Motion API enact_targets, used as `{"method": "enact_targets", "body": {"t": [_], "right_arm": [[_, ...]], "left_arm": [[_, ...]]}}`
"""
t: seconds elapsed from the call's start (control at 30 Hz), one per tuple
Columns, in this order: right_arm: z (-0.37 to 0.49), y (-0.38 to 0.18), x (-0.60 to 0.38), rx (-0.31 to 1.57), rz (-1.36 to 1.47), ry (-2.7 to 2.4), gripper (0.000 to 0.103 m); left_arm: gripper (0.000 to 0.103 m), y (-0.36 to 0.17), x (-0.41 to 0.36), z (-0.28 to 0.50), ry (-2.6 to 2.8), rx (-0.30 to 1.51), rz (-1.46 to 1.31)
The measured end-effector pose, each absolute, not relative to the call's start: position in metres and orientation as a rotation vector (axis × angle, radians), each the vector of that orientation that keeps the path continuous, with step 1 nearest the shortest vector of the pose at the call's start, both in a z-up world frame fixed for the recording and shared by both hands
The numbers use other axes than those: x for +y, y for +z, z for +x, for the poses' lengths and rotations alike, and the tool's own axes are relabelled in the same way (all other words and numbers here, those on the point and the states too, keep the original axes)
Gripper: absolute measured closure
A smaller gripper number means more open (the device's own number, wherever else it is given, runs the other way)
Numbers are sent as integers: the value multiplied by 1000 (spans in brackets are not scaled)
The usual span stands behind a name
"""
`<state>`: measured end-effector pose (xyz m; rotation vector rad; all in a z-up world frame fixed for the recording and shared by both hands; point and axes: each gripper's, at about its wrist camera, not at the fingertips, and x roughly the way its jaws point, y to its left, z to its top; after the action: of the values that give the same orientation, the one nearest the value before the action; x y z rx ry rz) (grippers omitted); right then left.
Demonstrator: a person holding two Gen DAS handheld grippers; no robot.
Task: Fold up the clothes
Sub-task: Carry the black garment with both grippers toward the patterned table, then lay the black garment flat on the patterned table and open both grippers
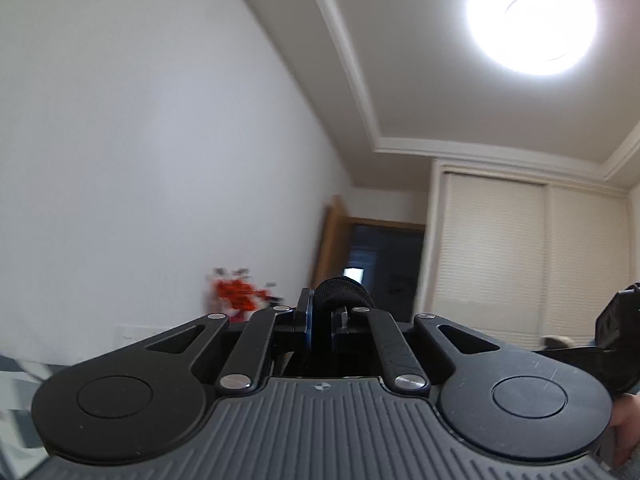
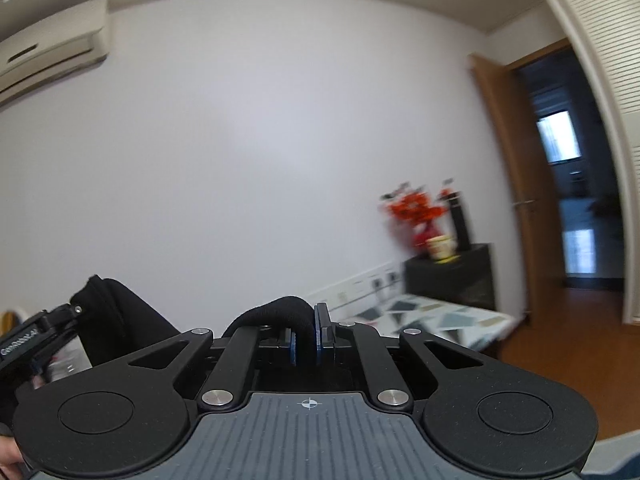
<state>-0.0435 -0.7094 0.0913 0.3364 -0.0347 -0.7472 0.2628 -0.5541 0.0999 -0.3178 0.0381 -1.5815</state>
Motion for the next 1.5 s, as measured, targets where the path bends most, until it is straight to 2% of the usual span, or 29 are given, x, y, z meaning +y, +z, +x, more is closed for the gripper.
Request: {"method": "enact_targets", "body": {"t": [0.1, 0.3, 0.57, 0.73, 0.83, 0.9, 1.03, 1.17, 1.23, 1.3, 1.33, 1.37, 1.4, 1.47, 1.5], "right_arm": [[4, 83, -746, -32, 401, -613, 96], [93, 88, -799, -37, 434, -384, 96], [144, 86, -920, -137, 454, -255, 96], [163, 80, -1018, -179, 437, -163, 96], [181, 84, -1091, -174, 412, -149, 96], [200, 81, -1147, -131, 400, -156, 96], [251, 52, -1255, 0, 346, -226, 96], [320, -4, -1339, 162, 396, -354, 96], [358, -34, -1375, 257, 434, -429, 96], [387, -66, -1393, 341, 433, -469, 92], [401, -82, -1401, 382, 430, -487, 88], [413, -98, -1410, 435, 446, -498, 76], [422, -115, -1418, 497, 480, -499, 62], [425, -138, -1425, 555, 514, -485, 54], [422, -146, -1424, 564, 513, -477, 47]], "left_arm": [[95, 100, -551, 283, -1473, 67, -305], [95, 125, -538, 308, -1224, -54, -268], [95, 151, -605, 310, -1039, -198, -197], [95, 155, -715, 302, -908, -272, -82], [94, 148, -808, 328, -870, -189, -73], [94, 137, -874, 350, -858, -70, -51], [94, 79, -984, 401, -793, 156, -47], [93, 8, -1078, 443, -711, 272, 96], [90, -28, -1119, 455, -679, 368, 205], [80, -64, -1154, 465, -650, 506, 320], [70, -84, -1161, 467, -642, 572, 367], [61, -100, -1158, 462, -643, 617, 398], [58, -115, -1152, 456, -646, 657, 425], [38, -120, -1155, 447, -664, 673, 437], [34, -122, -1152, 442, -677, 673, 434]]}}
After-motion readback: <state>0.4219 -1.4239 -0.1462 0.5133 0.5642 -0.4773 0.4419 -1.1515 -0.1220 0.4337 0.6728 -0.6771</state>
